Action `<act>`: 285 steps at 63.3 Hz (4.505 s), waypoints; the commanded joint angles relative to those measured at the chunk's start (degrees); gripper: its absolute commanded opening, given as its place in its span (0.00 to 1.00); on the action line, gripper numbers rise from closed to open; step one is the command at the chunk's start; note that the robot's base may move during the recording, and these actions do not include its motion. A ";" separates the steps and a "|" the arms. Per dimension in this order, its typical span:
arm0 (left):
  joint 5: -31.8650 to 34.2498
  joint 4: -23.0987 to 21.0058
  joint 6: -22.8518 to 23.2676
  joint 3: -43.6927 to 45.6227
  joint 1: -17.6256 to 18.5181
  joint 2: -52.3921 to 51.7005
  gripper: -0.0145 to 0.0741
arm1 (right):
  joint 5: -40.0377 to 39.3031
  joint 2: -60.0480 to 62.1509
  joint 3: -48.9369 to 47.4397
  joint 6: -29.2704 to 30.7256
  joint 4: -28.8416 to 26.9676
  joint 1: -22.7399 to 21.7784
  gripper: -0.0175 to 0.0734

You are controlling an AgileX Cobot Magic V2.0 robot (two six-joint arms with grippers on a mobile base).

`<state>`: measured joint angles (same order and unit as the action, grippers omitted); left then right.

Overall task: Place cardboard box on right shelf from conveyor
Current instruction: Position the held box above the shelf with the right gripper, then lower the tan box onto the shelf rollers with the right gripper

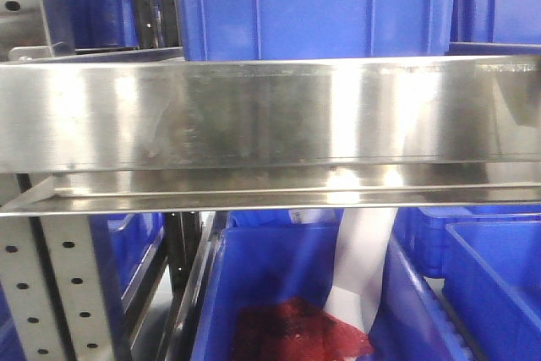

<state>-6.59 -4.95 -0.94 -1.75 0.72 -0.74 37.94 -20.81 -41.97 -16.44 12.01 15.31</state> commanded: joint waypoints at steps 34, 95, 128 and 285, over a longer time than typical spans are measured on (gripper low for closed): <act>4.64 -0.27 0.29 0.16 0.01 -0.68 0.03 | -5.34 -0.93 -1.77 0.62 0.84 -0.37 0.42; 4.64 -0.27 0.29 0.16 0.01 -0.68 0.03 | -6.61 -29.88 -26.65 29.05 2.08 0.43 0.42; 4.64 -0.27 0.29 0.16 0.01 -0.68 0.03 | -6.50 -51.27 -35.01 70.49 2.36 10.75 0.42; 4.64 -0.27 0.29 0.16 0.01 -0.68 0.03 | -4.00 -49.65 -33.02 69.91 -11.60 11.44 0.88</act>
<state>-6.59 -4.95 -0.94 -1.75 0.72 -0.74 37.92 -74.11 -73.14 53.69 0.00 25.99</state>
